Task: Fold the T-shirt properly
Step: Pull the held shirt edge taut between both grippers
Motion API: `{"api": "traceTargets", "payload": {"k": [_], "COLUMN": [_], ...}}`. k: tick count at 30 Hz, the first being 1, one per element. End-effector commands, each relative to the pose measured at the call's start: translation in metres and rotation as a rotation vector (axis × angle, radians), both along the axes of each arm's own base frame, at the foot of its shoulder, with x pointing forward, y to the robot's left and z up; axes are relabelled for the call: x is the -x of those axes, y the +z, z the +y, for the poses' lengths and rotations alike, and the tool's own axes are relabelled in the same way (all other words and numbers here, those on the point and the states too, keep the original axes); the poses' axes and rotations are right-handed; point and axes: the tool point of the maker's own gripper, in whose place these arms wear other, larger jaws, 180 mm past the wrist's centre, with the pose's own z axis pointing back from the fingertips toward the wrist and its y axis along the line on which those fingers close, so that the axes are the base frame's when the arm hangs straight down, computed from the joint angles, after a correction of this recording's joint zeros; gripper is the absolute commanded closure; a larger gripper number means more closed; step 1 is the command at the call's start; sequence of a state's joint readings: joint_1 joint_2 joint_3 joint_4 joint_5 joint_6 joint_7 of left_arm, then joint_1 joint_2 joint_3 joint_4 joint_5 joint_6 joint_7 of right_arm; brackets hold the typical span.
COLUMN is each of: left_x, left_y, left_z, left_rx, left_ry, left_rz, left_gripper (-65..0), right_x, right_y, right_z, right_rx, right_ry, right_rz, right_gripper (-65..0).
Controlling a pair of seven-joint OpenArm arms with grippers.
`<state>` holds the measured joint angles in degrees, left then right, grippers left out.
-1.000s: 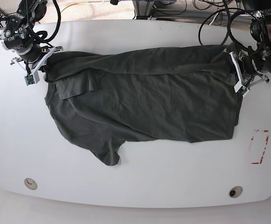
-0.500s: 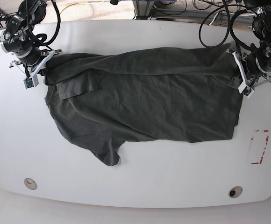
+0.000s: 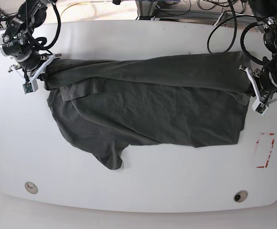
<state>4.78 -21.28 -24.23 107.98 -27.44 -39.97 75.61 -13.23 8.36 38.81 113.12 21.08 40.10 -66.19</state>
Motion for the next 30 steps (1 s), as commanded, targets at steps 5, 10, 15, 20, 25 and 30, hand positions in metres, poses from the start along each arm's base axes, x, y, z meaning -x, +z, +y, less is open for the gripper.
{"api": "traceTargets", "payload": {"k": [5,10,15,20,25,30], "left_x": [-0.02,-0.027,-0.033,-0.047,-0.059,-0.067], "left_y": [0.005,0.002,-0.007,-0.007,-0.004,-0.003], "left_z": [0.008,0.02,0.023,0.02,0.017,0.019], "left_rx": [0.023,0.028,0.049,0.067,0.082,0.087], "left_ry": [0.014,0.038,0.046,0.036,0.032,0.034], "left_rz": [-0.023,-0.005,0.025,0.028,0.024,0.028], "left_gripper": [-1.3,-1.4,-1.4,-1.4,-1.5,-1.5], "right_x": [-0.006,-0.01,-0.011,-0.011,-0.012,-0.012], "right_y": [0.013,0.019,0.02,0.019,0.019,0.019], "right_z": [-0.012,-0.019,-0.02,-0.019,-0.018,-0.018], "right_rx": [0.029,0.034,0.038,0.036,0.034,0.033], "right_ry": [-0.021,-0.045,-0.045,-0.044,-0.042,-0.043], "right_rz": [-0.046,-0.068,-0.068,-0.068,-0.071,-0.069], "right_gripper": [0.0,0.0,0.0,0.0,0.0,0.0]}}
